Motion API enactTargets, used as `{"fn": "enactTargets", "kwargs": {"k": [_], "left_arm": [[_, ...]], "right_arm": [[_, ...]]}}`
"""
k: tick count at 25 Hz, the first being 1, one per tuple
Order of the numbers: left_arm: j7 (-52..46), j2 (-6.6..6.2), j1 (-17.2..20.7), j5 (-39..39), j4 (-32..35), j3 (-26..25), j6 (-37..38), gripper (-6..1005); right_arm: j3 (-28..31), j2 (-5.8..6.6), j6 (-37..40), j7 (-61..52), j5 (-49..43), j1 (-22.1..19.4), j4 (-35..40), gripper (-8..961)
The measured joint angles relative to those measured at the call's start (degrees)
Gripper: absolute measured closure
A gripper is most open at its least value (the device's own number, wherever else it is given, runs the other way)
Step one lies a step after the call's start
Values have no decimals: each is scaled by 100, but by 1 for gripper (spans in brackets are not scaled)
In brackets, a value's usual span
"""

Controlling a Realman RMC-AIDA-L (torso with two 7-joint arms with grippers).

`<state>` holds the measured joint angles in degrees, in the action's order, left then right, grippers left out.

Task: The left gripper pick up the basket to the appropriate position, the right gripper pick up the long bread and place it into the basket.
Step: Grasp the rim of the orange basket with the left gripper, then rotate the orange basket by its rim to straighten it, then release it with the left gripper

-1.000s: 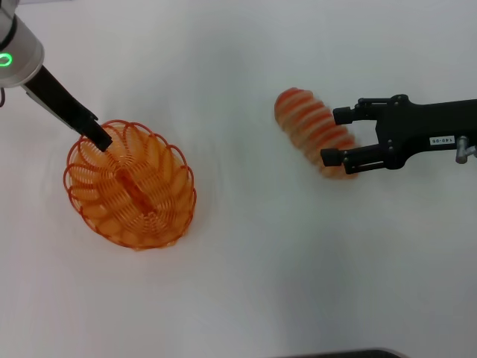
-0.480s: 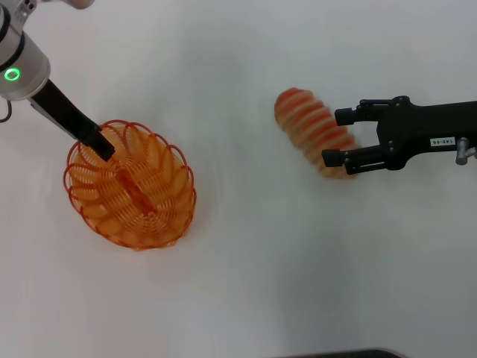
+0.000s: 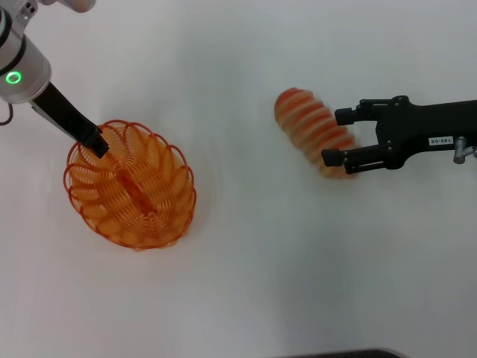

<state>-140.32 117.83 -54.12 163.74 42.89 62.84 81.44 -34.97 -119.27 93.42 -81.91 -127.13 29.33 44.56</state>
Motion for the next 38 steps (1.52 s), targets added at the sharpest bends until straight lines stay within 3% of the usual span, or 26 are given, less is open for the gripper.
{"fn": "enactTargets", "kwargs": {"k": [3,14,18,26,30,38], "left_arm": [[-6,2,1,0,0,-4,-2,564],[-50,-1,0,-7,42,-84,1,901],[-37,-5,8,-9,73,-234,15,901],[246,-23,247,-184,666,-1629,623,915],[215,-26,549,-478,1035,-2239,939,930],[-325,-29,1007,-1017,1313,-2758,1015,929]], "right_arm": [[-1,0,-1,0,-2,2,0,57],[-1,7,0,-1,-5,-9,0,57],[-1,9,1,-3,-6,-14,0,58],[37,17,-4,-3,7,-48,0,58],[53,14,-7,7,26,-65,0,58],[43,20,-9,118,39,-12,11,57]]}}
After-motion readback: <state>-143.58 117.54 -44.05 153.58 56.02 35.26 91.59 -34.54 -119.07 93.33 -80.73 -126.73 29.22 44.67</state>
